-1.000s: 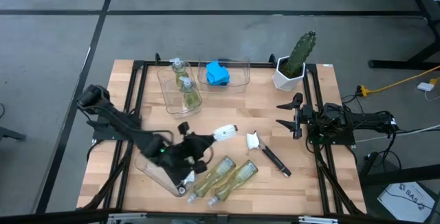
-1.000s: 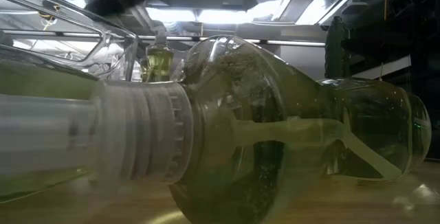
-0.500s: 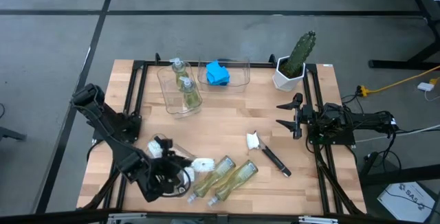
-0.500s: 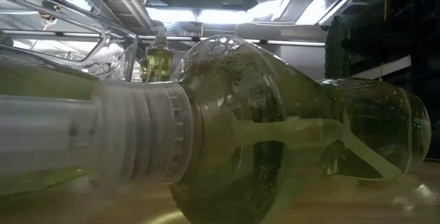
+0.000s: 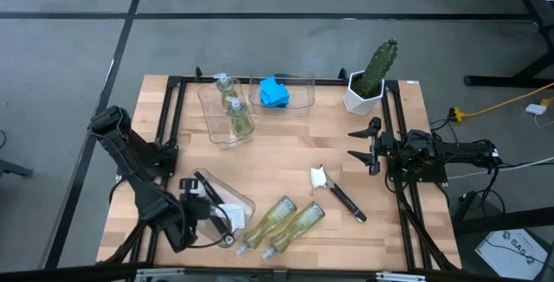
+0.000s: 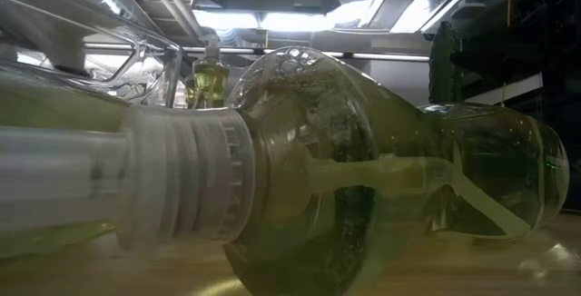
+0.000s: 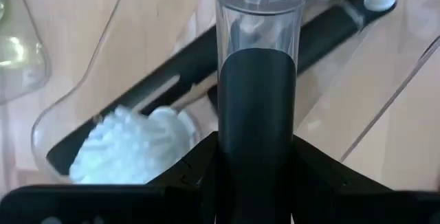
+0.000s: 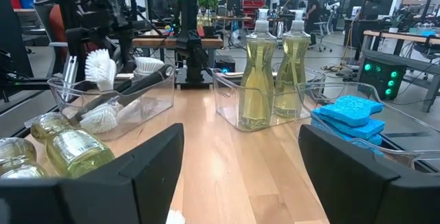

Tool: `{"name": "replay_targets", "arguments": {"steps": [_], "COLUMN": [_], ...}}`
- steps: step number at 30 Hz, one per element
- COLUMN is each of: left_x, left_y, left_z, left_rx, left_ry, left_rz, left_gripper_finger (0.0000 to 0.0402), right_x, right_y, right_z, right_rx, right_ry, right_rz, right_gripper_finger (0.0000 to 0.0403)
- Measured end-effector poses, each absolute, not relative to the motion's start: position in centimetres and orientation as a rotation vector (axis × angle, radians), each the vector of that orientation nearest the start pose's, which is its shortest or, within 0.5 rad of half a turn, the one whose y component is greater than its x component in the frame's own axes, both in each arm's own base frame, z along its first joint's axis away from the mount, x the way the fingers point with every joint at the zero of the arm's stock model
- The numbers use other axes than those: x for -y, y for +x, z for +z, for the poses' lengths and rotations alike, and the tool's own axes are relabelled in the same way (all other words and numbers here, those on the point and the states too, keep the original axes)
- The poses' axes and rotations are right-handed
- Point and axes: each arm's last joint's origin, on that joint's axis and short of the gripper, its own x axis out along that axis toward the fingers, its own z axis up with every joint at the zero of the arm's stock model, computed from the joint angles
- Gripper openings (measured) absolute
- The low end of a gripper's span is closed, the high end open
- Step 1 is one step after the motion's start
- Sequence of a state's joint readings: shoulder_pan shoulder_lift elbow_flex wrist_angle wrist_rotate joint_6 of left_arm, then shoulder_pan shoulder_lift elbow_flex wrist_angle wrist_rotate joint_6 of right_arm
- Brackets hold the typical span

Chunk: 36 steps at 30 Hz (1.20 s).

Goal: Pick & Place Kitchen Sink Supplies
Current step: Put the dish brush into the bottom transparent bin

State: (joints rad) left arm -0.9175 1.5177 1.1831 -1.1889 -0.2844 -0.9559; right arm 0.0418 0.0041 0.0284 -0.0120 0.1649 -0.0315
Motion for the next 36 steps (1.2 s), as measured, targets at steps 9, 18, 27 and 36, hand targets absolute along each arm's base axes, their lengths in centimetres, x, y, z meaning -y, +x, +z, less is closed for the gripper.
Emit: {"name": "replay_targets", "arguments": {"steps": [9, 18, 27, 36], "left_x": [19.9, 18.5, 17.7, 17.5], "left_y": [18.2, 20.3, 21.1, 21.2], "left_z": [24.7, 23.5, 23.5, 23.5], "left_rx": [-1.298, -1.449, -1.409, -1.357], "left_ry": [0.124, 0.181, 0.2, 0.262], "left_rz": [0.018, -0.107, -0.029, 0.015], "left_gripper_finger": [0.0116, 0.0116, 0.0124, 0.023], "right_x": [0.1, 0.1, 0.1, 0.1], "right_y": [9.6, 9.6, 9.6, 9.6], "right_z": [17.2, 17.2, 17.2, 17.2], "right_rx": [0.01, 0.01, 0.01, 0.01], "right_ry": [-0.03, -0.03, -0.03, -0.03], "right_rz": [-0.123, -0.123, -0.123, -0.123], "right_gripper_finger": [0.0284, 0.0284, 0.0284, 0.0284]}}
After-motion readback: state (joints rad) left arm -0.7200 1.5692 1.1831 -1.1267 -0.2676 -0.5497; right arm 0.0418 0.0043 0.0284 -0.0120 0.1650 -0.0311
